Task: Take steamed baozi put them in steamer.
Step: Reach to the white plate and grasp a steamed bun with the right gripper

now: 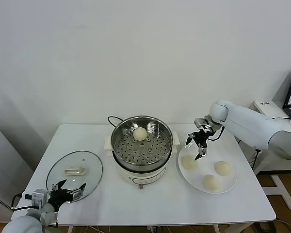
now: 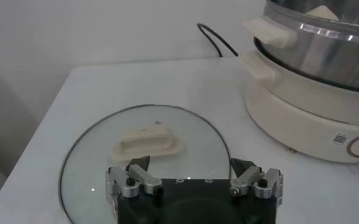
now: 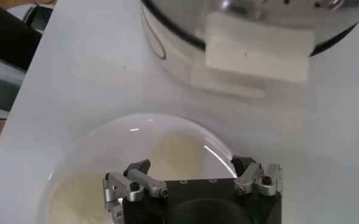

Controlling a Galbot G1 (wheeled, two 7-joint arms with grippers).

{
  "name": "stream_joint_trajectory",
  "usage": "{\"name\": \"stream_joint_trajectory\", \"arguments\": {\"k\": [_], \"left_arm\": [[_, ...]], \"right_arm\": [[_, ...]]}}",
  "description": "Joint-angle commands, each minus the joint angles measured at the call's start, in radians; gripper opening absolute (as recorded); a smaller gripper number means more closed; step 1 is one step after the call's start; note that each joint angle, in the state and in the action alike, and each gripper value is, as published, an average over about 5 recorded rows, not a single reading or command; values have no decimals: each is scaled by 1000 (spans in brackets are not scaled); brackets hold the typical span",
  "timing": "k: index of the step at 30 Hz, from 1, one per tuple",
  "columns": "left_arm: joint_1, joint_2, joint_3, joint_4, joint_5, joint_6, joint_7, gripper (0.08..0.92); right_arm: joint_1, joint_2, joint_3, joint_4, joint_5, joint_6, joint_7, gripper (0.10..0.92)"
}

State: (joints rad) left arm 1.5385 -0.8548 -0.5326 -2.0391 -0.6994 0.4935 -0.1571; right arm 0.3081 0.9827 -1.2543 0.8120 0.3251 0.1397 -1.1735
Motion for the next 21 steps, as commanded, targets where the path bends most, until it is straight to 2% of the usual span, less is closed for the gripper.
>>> {"name": "stream_joint_trajectory", "arguments": {"k": [1,12,21], "left_arm": [[5,0,-1,0,0,-2,0,823],[8,1,-1,0,0,-2,0,823],[14,0,0,-2,1,-4,0,823]], "right_arm": [[-76,9,32,-29,-53,-16,6,823],[-118,38,77,-56,-108,-15,21,818],[-144,61,116,-75,-145,-11,36,748]]}}
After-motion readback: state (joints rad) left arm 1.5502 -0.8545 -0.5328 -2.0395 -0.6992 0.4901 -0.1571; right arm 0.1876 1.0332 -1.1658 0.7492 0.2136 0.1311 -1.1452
